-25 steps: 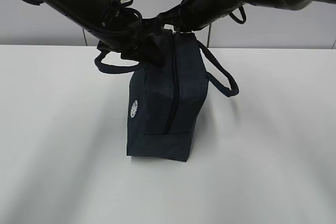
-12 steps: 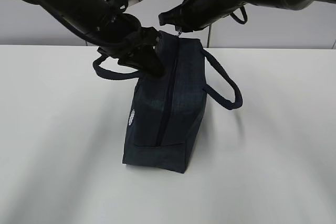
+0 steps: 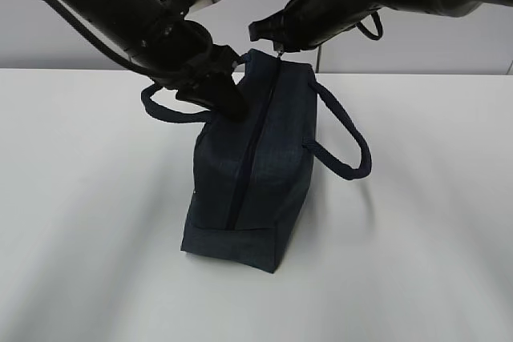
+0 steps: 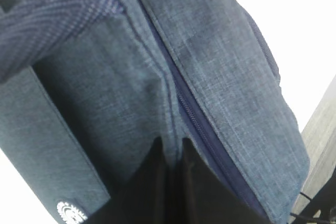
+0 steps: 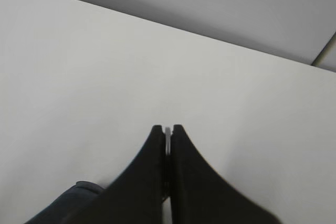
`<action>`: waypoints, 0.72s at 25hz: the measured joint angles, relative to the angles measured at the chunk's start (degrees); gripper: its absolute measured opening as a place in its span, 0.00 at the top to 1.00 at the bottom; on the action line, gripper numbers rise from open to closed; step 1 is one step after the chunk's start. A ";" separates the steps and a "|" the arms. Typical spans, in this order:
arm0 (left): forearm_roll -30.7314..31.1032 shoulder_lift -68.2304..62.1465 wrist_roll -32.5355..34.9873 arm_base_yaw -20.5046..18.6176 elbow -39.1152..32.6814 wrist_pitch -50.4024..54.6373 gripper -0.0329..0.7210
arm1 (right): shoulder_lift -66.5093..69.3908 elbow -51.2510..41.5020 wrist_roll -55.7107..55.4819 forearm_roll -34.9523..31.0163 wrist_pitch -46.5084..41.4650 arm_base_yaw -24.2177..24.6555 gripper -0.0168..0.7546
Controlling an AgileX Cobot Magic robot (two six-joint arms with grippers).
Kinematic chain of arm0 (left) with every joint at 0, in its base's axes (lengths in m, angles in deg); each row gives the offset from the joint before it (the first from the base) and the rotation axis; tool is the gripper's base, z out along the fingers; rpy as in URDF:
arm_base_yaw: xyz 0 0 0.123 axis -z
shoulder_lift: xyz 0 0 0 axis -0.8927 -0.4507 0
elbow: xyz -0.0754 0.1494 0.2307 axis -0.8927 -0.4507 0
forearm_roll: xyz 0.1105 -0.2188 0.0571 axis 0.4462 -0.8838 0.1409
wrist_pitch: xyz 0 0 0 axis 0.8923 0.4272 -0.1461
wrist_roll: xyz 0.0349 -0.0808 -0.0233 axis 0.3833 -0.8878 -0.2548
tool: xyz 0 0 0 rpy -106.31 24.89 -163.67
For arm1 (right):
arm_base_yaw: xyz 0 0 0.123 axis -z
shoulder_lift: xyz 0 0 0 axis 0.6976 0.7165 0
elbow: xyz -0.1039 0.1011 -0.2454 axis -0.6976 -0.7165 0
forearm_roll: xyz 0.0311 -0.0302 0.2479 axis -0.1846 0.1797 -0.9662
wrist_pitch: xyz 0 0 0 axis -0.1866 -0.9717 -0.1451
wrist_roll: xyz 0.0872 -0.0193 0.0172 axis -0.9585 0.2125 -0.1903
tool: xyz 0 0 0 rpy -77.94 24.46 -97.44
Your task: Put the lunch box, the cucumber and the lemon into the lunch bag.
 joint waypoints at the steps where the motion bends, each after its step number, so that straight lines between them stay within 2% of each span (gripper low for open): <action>1: 0.13 0.00 0.17 0.00 0.02 0.29 0.97 | 0.30 0.00 -0.02 -0.09 -0.23 0.00 0.98; 7: 0.96 0.00 1.35 0.00 0.02 4.40 0.97 | 2.14 0.00 -0.25 -0.09 -1.32 0.00 0.98; 18: 2.85 0.58 1.73 0.00 0.12 5.29 0.97 | 2.85 0.05 -0.49 -0.90 -4.88 1.80 0.98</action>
